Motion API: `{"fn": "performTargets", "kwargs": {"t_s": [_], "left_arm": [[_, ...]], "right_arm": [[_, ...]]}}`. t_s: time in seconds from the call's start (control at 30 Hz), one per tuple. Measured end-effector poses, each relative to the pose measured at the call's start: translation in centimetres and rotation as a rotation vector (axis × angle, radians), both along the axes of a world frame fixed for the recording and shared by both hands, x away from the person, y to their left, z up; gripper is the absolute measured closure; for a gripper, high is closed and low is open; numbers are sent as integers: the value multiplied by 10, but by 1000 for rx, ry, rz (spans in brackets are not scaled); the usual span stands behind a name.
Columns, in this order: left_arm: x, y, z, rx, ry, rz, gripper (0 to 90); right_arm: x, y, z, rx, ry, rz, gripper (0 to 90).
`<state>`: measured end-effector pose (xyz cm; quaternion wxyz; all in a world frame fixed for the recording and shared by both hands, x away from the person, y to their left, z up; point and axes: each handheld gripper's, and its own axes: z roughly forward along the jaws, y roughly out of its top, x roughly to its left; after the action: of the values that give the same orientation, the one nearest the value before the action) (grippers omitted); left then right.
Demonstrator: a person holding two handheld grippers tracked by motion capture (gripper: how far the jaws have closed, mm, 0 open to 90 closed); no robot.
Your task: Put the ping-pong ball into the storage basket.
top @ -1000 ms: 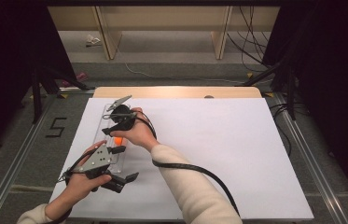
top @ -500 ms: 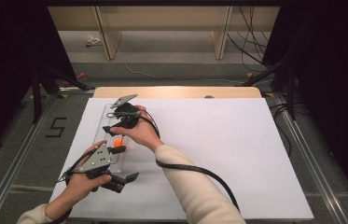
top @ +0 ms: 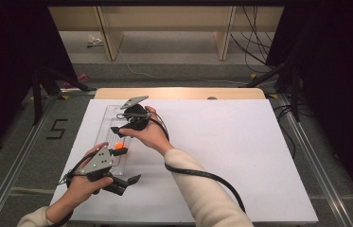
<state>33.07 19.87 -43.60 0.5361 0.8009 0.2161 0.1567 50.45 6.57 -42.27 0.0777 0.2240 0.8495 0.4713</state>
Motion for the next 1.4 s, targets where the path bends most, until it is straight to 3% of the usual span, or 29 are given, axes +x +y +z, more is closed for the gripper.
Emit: {"fn": "performTargets", "kwargs": {"t_s": [1.4], "left_arm": [[1,2,0,-3,4,10,11]], "right_arm": [[-12,-77,5,-3,-8,-91,161]]}}
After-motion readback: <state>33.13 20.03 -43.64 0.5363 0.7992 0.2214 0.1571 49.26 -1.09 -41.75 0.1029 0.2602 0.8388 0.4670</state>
